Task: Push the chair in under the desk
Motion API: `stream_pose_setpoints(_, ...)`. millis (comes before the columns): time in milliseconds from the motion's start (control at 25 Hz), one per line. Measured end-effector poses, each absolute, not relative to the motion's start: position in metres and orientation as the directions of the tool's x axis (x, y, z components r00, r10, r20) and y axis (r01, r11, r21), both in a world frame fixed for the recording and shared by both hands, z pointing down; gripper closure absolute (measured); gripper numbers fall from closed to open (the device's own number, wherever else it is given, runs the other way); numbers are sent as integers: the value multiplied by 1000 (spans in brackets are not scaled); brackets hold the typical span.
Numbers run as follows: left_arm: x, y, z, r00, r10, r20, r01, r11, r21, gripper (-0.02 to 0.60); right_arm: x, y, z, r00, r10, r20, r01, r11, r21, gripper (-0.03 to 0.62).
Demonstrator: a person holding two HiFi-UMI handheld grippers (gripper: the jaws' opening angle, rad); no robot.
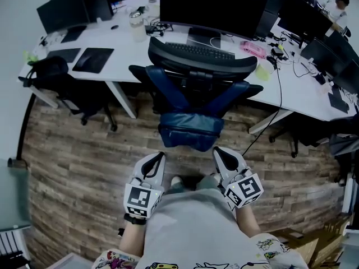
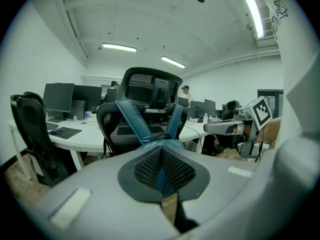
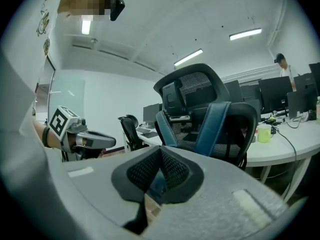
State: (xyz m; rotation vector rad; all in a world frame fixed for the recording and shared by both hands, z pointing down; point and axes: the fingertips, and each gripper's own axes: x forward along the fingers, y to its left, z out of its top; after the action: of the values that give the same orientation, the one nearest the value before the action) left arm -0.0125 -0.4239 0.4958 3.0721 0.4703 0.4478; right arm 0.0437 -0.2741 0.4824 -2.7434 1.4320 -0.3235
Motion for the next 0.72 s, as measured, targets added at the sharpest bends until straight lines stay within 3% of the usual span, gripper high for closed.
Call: stream_pose_setpoints(720, -18, -435, 495, 922, 266, 281, 268, -963, 33, 574, 54, -265, 478, 591, -791, 158, -789, -608, -90, 594)
